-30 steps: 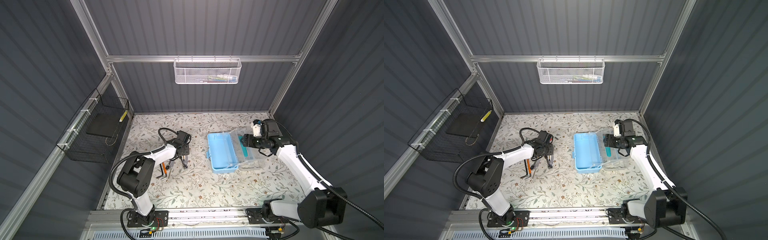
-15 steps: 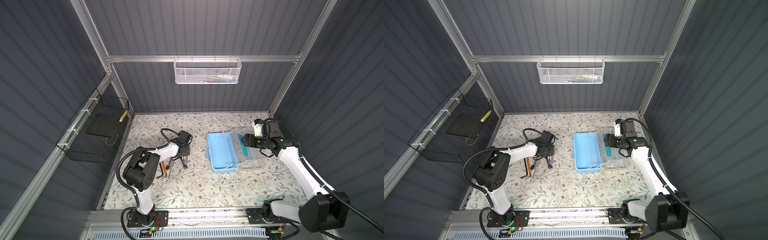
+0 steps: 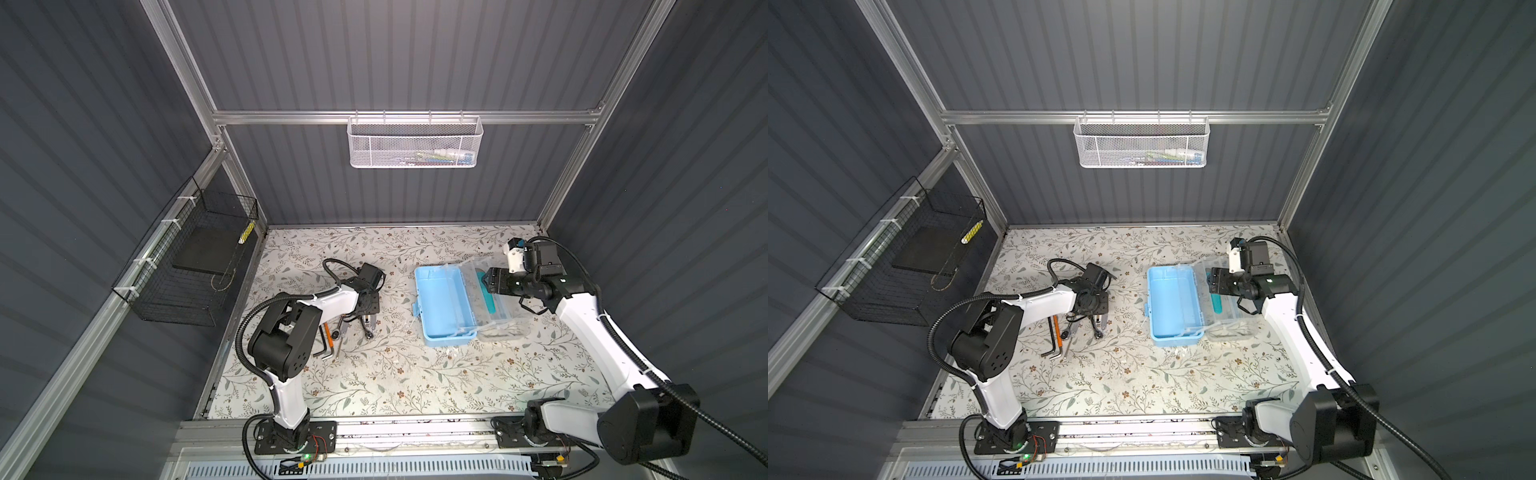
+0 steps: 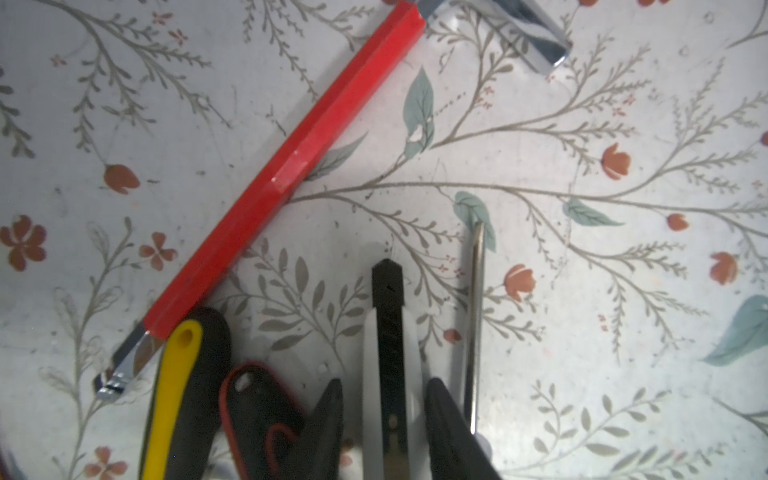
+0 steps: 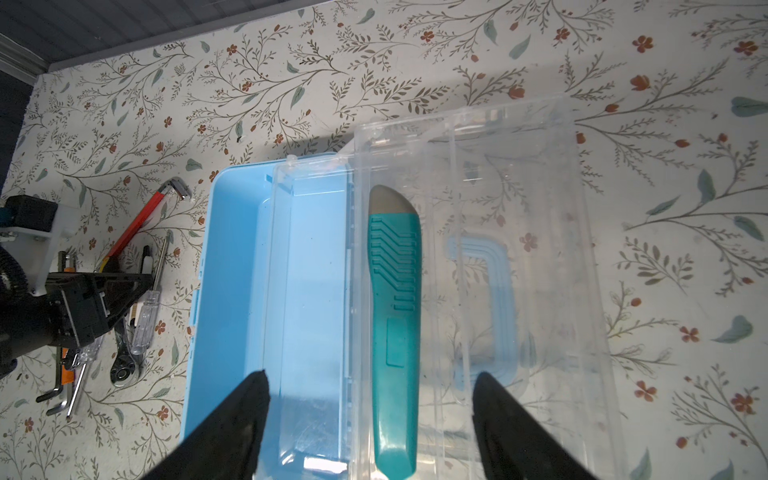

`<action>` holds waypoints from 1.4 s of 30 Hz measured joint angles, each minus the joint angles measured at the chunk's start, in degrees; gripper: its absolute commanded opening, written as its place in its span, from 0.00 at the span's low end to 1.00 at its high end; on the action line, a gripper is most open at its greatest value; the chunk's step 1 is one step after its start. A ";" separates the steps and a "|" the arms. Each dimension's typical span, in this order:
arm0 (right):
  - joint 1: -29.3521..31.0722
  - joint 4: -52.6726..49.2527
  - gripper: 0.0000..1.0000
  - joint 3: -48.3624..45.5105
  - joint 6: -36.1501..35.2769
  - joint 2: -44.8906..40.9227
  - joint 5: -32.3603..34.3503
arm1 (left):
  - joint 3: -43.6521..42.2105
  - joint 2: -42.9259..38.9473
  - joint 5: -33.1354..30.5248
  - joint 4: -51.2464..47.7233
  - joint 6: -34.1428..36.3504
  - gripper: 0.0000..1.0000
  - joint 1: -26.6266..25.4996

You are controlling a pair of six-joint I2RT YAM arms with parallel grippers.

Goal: Pack the tool kit
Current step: 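Grasp the white-handled knife with the left gripper and lift it, then carry the white knife toward the right gripper while the right gripper moves to meet it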

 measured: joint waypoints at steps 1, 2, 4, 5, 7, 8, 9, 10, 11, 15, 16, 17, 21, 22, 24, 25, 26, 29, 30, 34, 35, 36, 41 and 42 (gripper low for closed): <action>0.00 -0.02 0.80 0.00 0.00 0.00 0.00 | 0.00 0.00 -0.07 -0.04 0.13 0.29 0.00; 0.00 0.00 0.80 0.00 0.00 0.00 0.00 | -0.04 0.00 -0.07 -0.04 0.31 0.29 0.00; 0.00 0.00 0.80 0.00 0.00 0.00 0.00 | -0.11 0.00 -0.28 -0.02 0.50 0.26 0.00; 0.00 0.00 0.80 -0.02 0.00 0.00 0.00 | -0.11 0.00 -0.33 -0.02 0.57 0.25 0.00; 0.00 0.02 0.80 -0.04 0.02 0.00 0.00 | -0.15 0.00 -0.39 0.07 0.68 0.22 0.00; 0.00 0.00 0.80 -0.04 0.02 0.00 0.00 | -0.15 0.00 -0.39 0.13 0.70 0.20 0.00; 0.00 0.02 0.80 -0.04 0.02 0.00 0.00 | -0.15 -0.02 -0.31 0.22 0.85 0.18 0.00; 0.00 0.02 0.80 -0.04 0.04 0.00 0.00 | -0.15 -0.02 -0.22 0.24 0.90 0.15 0.00; 0.00 0.02 0.79 -0.04 0.04 0.00 0.00 | -0.20 -0.07 -0.09 0.28 0.90 0.14 0.00; 0.42 0.85 0.78 -0.63 0.26 -0.63 -0.24 | -1.03 -1.27 2.08 0.72 0.83 0.13 0.04; 0.98 1.29 0.78 -1.20 0.28 -1.31 -0.20 | -1.46 -2.12 2.84 0.90 0.76 0.13 0.11; 1.70 1.42 0.77 -1.68 0.31 -2.01 -0.13 | -1.77 -2.95 3.34 1.03 0.66 0.13 0.11; 4.02 2.40 0.73 -2.25 2.05 -4.35 -0.98 | -2.14 -9.09 4.68 1.60 0.39 0.13 -0.37; 4.15 3.04 0.72 -2.36 2.69 -4.68 -1.51 | -2.10 -10.93 4.72 2.03 0.39 0.13 -0.74; 4.55 4.20 0.71 -2.62 4.39 -4.96 -2.62 | -1.57 -13.49 4.72 2.14 0.39 0.13 -1.75; 4.92 4.96 0.70 -2.84 5.38 -4.96 -3.28 | -1.07 -14.38 4.72 2.19 0.39 0.13 -2.40; 5.31 5.77 0.70 -3.13 6.10 -4.96 -3.91 | -0.61 -14.95 4.74 2.34 0.39 0.13 -3.06; 7.39 9.84 0.68 -4.81 9.49 -4.94 -7.43 | 0.50 -15.85 5.22 3.61 0.39 0.13 -5.75; 8.17 11.15 0.67 -5.29 10.51 -4.85 -8.52 | 0.70 -15.96 5.51 4.17 0.42 0.13 -6.82; 11.39 16.28 0.62 -5.70 14.03 -3.37 -12.04 | 0.87 -16.02 8.02 7.37 0.28 0.13 -10.29; 12.02 17.11 0.61 -5.70 14.56 -2.89 -12.48 | 0.87 -16.06 8.74 8.15 0.22 0.13 -10.88; 12.79 17.99 0.60 -5.68 15.04 -2.19 -12.98 | 0.79 -16.15 9.62 9.27 0.17 0.13 -11.28; 15.06 20.41 0.56 -5.64 16.72 1.25 -14.21 | -0.66 -17.99 12.92 14.64 -0.31 0.13 -11.96; 15.23 20.72 0.56 -5.62 17.05 1.97 -14.27 | -0.83 -18.29 13.42 15.61 -0.33 0.13 -12.17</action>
